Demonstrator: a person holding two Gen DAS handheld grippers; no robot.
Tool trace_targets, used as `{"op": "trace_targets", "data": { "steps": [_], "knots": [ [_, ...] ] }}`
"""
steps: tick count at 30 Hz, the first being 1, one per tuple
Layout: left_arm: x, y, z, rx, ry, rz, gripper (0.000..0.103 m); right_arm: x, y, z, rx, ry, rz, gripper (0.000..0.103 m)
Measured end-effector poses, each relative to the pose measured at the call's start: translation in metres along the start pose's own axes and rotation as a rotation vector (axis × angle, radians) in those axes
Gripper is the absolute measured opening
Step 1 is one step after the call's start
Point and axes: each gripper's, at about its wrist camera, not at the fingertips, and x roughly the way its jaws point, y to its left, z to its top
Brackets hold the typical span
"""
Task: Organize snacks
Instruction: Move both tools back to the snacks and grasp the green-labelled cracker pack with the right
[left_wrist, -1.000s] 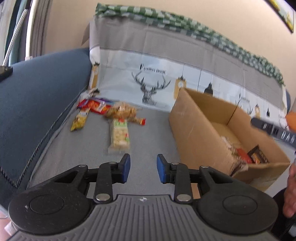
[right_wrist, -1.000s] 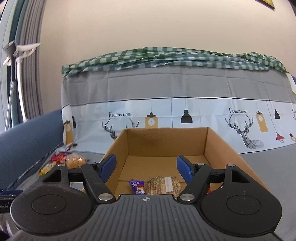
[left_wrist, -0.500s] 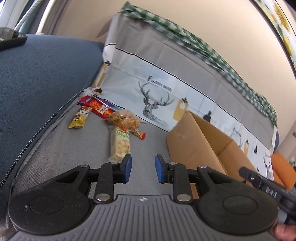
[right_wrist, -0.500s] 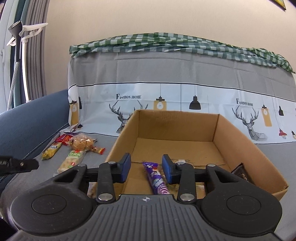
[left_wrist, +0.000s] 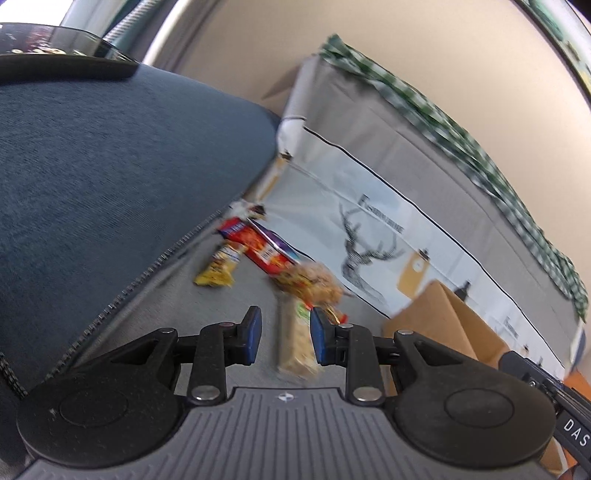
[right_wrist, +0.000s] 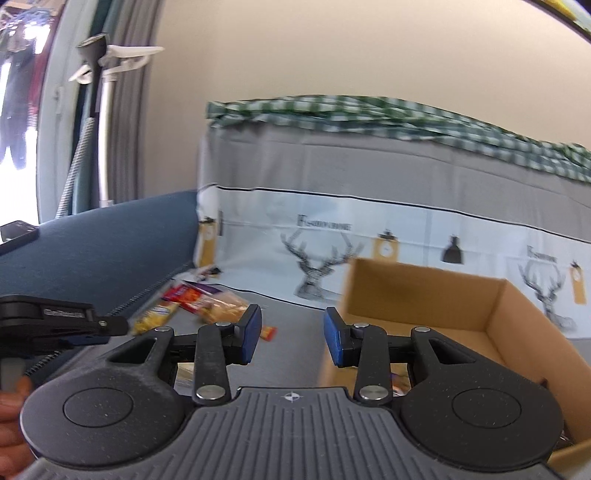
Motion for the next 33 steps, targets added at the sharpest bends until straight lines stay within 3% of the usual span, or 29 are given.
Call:
{"op": "trace_targets", "data": {
  "steps": [8, 11, 15, 22, 24, 25, 26, 27, 28, 33],
  "knots": [
    [-0.002, 0.008, 0.004, -0.015, -0.086, 0.095, 0.030, 0.054, 0.040, 0.000, 0.008, 0.037, 0.058, 0.040],
    [-0.002, 0.011, 0.005, -0.025, -0.093, 0.109, 0.030, 0.081, 0.055, -0.006, 0.021, 0.091, 0.072, 0.051],
    [-0.002, 0.013, 0.005, -0.019, -0.095, 0.106, 0.031, 0.120, 0.072, -0.018, 0.035, 0.179, 0.079, 0.075],
    [-0.002, 0.016, 0.005, -0.025, -0.086, 0.099, 0.033, 0.178, 0.080, -0.032, 0.072, 0.340, 0.070, 0.080],
    [-0.001, 0.017, 0.005, -0.031, -0.079, 0.096, 0.033, 0.190, 0.080, -0.035, 0.079, 0.384, 0.077, 0.078],
    [-0.001, 0.017, 0.005, -0.033, -0.079, 0.096, 0.033, 0.195, 0.079, -0.037, 0.079, 0.403, 0.080, 0.072],
    [-0.001, 0.017, 0.005, -0.034, -0.078, 0.096, 0.033, 0.199, 0.079, -0.040, 0.075, 0.425, 0.082, 0.065],
    [-0.001, 0.018, 0.005, -0.035, -0.077, 0.095, 0.033, 0.202, 0.077, -0.041, 0.077, 0.443, 0.088, 0.047],
    [-0.002, 0.018, 0.006, -0.034, -0.074, 0.098, 0.033, 0.203, 0.075, -0.043, 0.084, 0.457, 0.099, 0.038],
    [-0.004, 0.020, 0.005, -0.043, -0.074, 0.098, 0.033, 0.189, 0.065, -0.045, 0.087, 0.473, 0.119, 0.038]
  ]
}}
